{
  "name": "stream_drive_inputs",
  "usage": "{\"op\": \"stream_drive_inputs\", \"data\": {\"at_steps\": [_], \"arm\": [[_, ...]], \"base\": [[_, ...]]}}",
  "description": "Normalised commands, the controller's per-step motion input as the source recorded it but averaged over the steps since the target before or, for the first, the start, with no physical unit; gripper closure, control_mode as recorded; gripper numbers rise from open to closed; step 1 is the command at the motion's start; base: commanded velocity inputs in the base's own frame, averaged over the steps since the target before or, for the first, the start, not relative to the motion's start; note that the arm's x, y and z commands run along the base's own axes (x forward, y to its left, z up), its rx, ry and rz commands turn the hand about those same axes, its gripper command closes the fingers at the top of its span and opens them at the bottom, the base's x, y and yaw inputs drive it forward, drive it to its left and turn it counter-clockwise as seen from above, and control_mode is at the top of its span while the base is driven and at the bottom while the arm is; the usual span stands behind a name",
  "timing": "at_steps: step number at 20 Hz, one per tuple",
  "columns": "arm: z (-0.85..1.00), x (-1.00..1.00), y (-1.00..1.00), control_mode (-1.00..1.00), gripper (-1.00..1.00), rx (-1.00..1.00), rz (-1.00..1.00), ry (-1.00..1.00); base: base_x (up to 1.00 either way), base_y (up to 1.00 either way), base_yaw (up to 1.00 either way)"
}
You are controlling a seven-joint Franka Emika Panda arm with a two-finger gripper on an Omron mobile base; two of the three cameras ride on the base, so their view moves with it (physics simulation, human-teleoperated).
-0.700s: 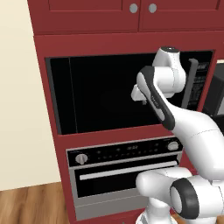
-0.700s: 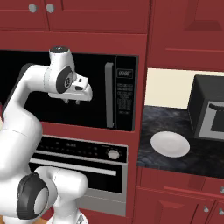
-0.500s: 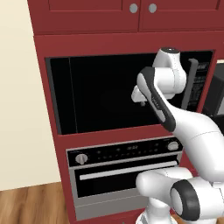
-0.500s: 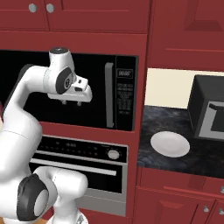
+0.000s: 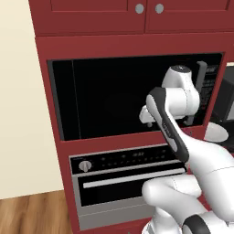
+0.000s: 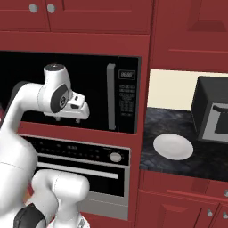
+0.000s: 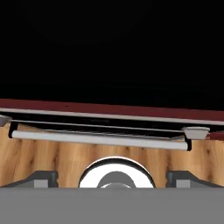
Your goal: Take the baked cake out of the oven and place it on the plate for cooling. Then close the oven door.
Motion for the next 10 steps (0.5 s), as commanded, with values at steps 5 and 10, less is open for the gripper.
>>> {"op": "stream_drive_inputs", "data": {"at_steps": [5,10], "arm": [[-0.56,-0.73,0.00,-1.00,-1.00,0.00,0.00,-0.10],[-0.56,-0.27,0.00,-1.00,-1.00,0.00,-0.01,-0.10]], "base": [[0.00,0.00,0.00],[0.00,0.00,0.00]]}}
